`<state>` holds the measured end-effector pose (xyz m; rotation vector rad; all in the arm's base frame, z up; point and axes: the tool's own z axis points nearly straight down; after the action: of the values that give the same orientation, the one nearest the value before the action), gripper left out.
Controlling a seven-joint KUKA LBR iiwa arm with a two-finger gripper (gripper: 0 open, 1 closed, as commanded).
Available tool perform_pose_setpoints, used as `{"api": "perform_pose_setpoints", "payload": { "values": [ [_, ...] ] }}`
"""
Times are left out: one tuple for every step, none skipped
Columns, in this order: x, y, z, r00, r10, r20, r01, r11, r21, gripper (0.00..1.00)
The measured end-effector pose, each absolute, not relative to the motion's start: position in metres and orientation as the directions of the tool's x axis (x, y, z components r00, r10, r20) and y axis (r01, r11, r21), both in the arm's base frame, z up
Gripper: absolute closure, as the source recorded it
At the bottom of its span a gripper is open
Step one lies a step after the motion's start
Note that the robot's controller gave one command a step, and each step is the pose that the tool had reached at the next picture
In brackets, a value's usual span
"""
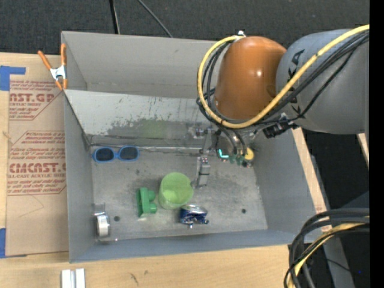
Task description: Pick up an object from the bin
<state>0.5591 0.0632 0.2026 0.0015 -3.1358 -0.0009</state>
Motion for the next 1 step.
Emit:
{"api": "perform_pose_setpoints", "payload": {
  "values": [
    [0.5407, 0.0537, 0.0817, -0.996, 0.088, -0.005, 0.088, 0.996, 0.002, 0.0]
  ]
}}
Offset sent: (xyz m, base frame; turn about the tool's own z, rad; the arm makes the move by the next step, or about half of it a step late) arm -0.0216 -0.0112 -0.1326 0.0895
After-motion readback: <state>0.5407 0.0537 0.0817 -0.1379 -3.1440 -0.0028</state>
